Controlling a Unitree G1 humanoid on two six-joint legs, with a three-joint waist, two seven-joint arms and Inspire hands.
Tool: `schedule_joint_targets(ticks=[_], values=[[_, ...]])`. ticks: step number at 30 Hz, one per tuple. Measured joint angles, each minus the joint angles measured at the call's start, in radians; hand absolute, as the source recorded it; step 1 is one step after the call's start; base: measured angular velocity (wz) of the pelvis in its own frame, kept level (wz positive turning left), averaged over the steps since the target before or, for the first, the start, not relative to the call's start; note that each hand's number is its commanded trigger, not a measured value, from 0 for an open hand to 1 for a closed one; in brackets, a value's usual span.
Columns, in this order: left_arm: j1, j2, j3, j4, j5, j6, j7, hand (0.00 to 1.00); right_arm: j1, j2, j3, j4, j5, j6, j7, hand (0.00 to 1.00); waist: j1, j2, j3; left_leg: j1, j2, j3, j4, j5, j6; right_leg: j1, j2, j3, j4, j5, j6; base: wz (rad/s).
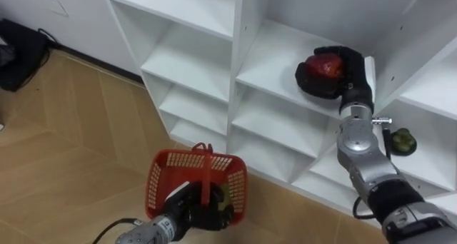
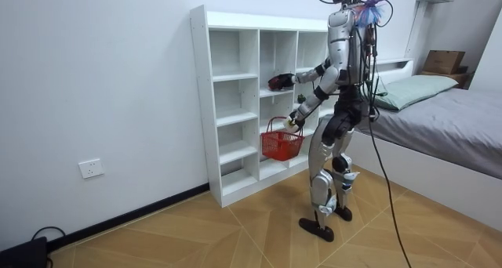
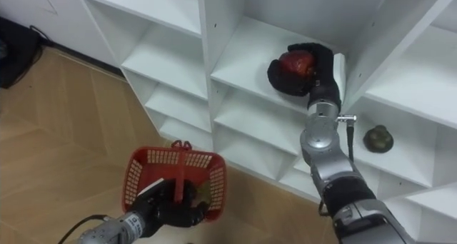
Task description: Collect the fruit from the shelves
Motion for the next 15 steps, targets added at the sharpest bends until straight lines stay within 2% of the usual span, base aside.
schedule_joint_targets(ticks=[4,15], values=[[-0.01,-0.013,0.0,0.0,0.0,-0.002,0.016,1.0,0.0,0.008,0.0,0.003,0.0,-0.002,-0.013,1.0,0.0,0.0,0.0001,0.001,0.001,0.002,0.0,0.0,0.0,0.0,0.0,0.002,0.0,0.0,0.0,0.0],[-0.01,-0.013,0.004,0.0,0.0,-0.003,0.015,1.0,0.027,0.011,0.0,-0.037,-0.101,-0.006,-0.003,1.0,-0.018,0.001,0.0001,-0.002,0.0,0.001,0.0,0.0,0.0,-0.003,0.0,0.005,0.001,0.0,0.0,0.0]])
